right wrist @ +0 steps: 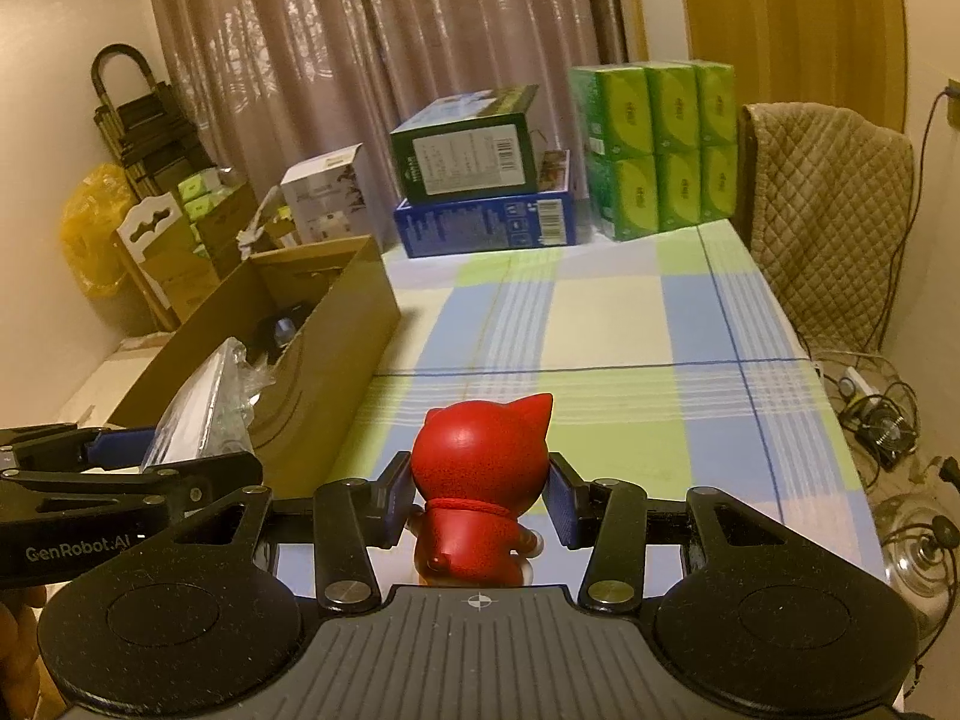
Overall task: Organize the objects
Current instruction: 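Hold the plastic box and figurine above the cardboard box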
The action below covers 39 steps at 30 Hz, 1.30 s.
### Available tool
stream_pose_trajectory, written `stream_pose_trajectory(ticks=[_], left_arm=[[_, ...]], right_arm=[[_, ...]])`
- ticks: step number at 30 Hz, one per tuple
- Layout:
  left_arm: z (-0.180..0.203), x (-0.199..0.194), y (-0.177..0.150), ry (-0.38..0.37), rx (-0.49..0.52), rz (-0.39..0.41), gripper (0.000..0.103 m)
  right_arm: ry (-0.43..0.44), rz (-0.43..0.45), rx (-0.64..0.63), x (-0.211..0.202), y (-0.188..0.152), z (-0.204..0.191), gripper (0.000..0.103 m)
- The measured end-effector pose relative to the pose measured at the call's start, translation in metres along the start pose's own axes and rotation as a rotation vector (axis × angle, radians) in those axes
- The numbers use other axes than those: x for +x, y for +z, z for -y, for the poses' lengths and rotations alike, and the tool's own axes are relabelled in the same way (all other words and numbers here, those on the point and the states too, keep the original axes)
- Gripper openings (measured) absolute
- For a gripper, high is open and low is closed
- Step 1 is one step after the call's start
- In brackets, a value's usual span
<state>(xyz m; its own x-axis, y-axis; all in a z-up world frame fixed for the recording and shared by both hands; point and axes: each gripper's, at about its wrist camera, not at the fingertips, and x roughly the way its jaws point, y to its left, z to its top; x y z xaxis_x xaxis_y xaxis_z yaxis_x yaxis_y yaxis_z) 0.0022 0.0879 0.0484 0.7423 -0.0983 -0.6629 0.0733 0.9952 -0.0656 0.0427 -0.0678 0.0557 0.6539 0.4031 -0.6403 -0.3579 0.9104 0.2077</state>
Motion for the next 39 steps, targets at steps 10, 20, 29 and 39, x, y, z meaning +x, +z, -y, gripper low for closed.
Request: stream_pose_trajectory(ticks=[10,20,29,39], left_arm=[[-0.023,-0.009,0.002,0.019,-0.016,0.009,0.058],[-0.059,-0.023,0.003,0.068,-0.037,0.021,0.058],[-0.121,-0.030,0.004,0.149,-0.086,0.007,0.058],[-0.188,-0.022,0.037,0.220,-0.051,-0.011,0.058]], right_arm=[[0.036,-0.008,-0.034,0.014,0.005,-0.024,0.043],[0.106,-0.027,-0.087,0.035,0.009,-0.063,0.043],[0.199,-0.035,-0.155,0.064,0.026,-0.111,0.043],[0.263,-0.060,-0.191,0.113,0.060,-0.155,0.043]])
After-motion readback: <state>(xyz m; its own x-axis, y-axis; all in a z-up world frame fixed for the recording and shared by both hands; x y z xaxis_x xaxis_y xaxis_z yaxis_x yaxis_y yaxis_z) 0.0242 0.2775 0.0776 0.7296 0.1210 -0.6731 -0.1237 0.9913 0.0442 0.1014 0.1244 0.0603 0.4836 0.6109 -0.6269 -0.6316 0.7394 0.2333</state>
